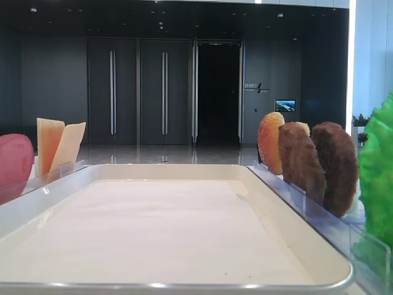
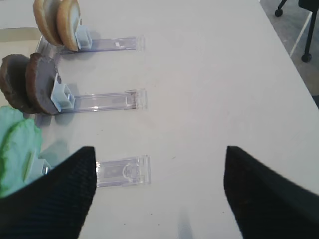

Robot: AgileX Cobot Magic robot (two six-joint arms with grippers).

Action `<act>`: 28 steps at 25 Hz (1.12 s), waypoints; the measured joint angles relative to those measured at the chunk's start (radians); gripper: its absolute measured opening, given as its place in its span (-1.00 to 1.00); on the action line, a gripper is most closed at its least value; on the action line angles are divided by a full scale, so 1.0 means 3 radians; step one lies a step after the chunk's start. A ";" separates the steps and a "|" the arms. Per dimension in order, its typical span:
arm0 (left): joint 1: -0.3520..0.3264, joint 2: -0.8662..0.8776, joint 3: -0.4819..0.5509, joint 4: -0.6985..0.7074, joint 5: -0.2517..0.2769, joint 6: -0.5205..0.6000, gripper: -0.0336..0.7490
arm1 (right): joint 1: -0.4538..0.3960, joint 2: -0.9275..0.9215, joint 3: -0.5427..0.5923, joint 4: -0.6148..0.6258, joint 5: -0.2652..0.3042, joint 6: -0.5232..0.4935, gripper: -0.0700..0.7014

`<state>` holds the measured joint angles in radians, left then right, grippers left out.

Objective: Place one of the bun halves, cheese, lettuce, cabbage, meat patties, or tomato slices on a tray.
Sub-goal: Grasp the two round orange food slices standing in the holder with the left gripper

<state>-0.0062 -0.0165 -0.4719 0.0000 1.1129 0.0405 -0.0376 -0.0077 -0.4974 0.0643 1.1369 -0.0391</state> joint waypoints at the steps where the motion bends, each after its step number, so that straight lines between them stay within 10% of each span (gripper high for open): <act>1: 0.0000 0.0000 0.0000 0.0000 0.0000 0.0000 0.73 | 0.0000 0.0000 0.0000 0.0000 0.0000 0.0000 0.57; 28: -0.0033 0.0982 -0.0198 0.0150 0.0057 -0.0217 0.73 | 0.0000 0.0000 0.0000 0.0000 0.0000 0.0000 0.56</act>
<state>-0.0160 0.2781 -0.5311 0.0449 1.1300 -0.0245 -0.0376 -0.0077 -0.4974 0.0643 1.1369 -0.0391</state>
